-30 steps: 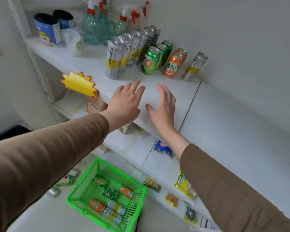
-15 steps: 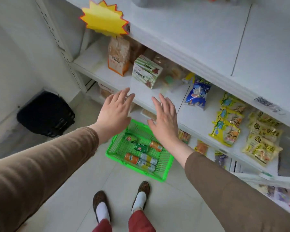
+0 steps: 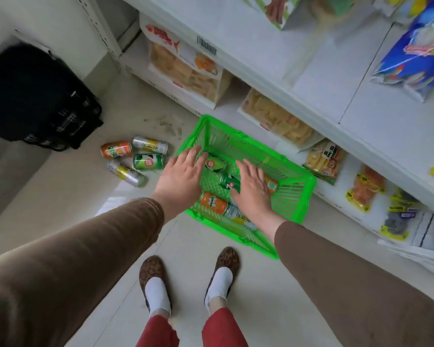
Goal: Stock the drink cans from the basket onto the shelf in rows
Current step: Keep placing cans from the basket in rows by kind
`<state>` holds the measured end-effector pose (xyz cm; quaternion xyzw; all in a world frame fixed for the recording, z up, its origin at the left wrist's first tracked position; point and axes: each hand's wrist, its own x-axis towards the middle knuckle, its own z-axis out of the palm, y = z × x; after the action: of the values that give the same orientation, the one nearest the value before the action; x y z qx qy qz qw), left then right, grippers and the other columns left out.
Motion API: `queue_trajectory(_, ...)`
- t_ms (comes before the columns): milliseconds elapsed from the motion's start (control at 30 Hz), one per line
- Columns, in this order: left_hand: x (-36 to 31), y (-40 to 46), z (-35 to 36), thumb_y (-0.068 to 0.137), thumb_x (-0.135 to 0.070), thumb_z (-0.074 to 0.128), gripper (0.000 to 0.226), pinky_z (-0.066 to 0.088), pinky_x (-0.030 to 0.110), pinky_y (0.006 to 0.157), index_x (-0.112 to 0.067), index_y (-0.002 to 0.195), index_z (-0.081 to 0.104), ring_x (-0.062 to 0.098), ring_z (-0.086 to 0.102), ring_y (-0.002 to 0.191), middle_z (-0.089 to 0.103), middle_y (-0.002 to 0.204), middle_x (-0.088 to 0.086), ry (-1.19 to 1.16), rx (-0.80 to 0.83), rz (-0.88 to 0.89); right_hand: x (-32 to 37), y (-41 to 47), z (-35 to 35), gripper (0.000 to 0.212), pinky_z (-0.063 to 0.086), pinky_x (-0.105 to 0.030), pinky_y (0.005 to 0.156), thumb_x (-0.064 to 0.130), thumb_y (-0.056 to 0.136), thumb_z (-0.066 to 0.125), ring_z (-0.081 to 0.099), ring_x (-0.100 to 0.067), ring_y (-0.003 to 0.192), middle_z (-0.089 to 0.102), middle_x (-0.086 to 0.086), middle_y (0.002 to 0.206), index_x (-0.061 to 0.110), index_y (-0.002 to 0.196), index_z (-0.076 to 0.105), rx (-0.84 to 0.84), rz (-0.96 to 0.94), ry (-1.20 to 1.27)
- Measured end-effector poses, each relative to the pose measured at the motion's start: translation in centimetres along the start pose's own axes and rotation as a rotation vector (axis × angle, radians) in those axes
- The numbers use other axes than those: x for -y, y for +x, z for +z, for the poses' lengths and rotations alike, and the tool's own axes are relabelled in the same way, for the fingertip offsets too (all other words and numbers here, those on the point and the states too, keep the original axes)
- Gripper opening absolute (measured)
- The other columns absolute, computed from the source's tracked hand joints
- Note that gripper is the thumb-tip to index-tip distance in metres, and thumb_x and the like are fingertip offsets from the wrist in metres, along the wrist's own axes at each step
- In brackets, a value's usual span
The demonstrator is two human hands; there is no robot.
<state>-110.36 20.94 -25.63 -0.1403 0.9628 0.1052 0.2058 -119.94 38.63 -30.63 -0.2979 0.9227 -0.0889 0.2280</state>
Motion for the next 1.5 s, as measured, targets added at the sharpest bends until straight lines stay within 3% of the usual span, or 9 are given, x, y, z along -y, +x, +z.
queue_trajectory(267,1.1,6.8,12.9,0.093,-0.036,0.055,0.083,0.017,0.041,0.120,-0.019,0.156,0.004,0.025,0.011,0.149,0.008,0.164,0.005,-0.169,0.107,-0.078,-4.3,8.8,13.9,0.075,0.027,-0.038,0.120,0.015,0.091,0.069,0.031,-0.029,0.145,0.037,-0.008,0.156,0.012,0.154,0.029,0.125,0.041,0.006)
queue_trajectory(567,2.8,12.1,20.0,0.087,-0.035,0.065,0.090,0.026,0.040,0.118,-0.017,0.155,0.009,0.027,0.020,0.146,0.018,0.160,0.007,-0.294,0.143,-0.069,-4.8,18.6,22.6,0.074,0.034,-0.041,0.115,0.003,0.092,0.062,0.035,-0.030,0.142,0.038,-0.010,0.155,0.013,0.156,0.026,0.120,0.128,-0.080)
queue_trajectory(667,3.4,12.1,20.4,0.086,-0.030,0.067,0.088,0.030,0.040,0.116,-0.016,0.154,0.013,0.028,0.028,0.140,0.024,0.155,0.008,-0.353,0.137,-0.063,-4.7,19.4,23.1,0.068,0.041,-0.043,0.106,0.010,0.091,0.070,0.042,-0.030,0.135,0.047,-0.011,0.146,0.014,0.149,0.036,0.121,0.207,-0.055)
queue_trajectory(767,3.3,11.0,19.0,0.085,-0.028,0.067,0.087,0.034,0.041,0.113,-0.017,0.154,0.015,0.027,0.032,0.136,0.029,0.150,0.007,-0.408,0.133,-0.074,-4.3,18.5,21.3,0.072,0.042,-0.043,0.108,0.028,0.084,0.082,0.046,-0.030,0.133,0.052,-0.009,0.141,0.016,0.143,0.044,0.136,0.257,0.066)
queue_trajectory(933,1.9,6.4,11.9,0.088,-0.034,0.064,0.083,0.039,0.042,0.108,-0.016,0.154,0.016,0.027,0.034,0.135,0.032,0.148,0.007,-0.404,0.113,-0.070,-2.6,12.3,12.3,0.073,0.044,-0.038,0.100,0.028,0.079,0.085,0.052,-0.028,0.126,0.055,-0.007,0.135,0.018,0.141,0.048,0.096,0.230,0.267)
queue_trajectory(1100,1.0,-0.3,-1.5,0.087,-0.032,0.065,0.084,0.038,0.040,0.107,-0.014,0.153,0.017,0.028,0.037,0.134,0.034,0.148,0.007,-0.376,0.057,-0.055,1.6,4.1,-2.9,0.070,0.044,-0.028,0.086,0.028,0.074,0.088,0.057,-0.020,0.112,0.061,-0.003,0.125,0.018,0.133,0.051,-0.049,0.207,0.497)
queue_trajectory(1200,0.8,-4.5,-11.4,0.083,-0.028,0.068,0.085,0.040,0.042,0.104,-0.012,0.152,0.022,0.031,0.041,0.130,0.038,0.144,0.011,-0.374,-0.047,-0.005,5.7,-0.9,-13.7,0.065,0.045,-0.028,0.080,0.026,0.074,0.088,0.061,-0.018,0.102,0.064,0.001,0.114,0.019,0.127,0.051,-0.140,0.221,0.638)
queue_trajectory(1333,-0.1,-9.4,-24.8,0.081,-0.028,0.071,0.084,0.040,0.046,0.104,-0.010,0.150,0.026,0.035,0.042,0.128,0.040,0.141,0.013,-0.367,-0.200,0.081,11.0,-6.5,-27.2,0.064,0.052,-0.038,0.088,0.029,0.069,0.088,0.064,-0.017,0.096,0.067,0.001,0.109,0.019,0.121,0.052,-0.268,0.198,0.790)
queue_trajectory(1500,-2.4,-13.5,-37.6,0.080,-0.025,0.070,0.080,0.042,0.046,0.102,-0.011,0.148,0.030,0.035,0.043,0.127,0.041,0.142,0.012,-0.374,-0.387,0.211,15.4,-11.1,-39.5,0.060,0.052,-0.031,0.084,0.023,0.070,0.088,0.065,-0.010,0.090,0.067,0.007,0.101,0.019,0.118,0.052,-0.429,0.115,0.868)
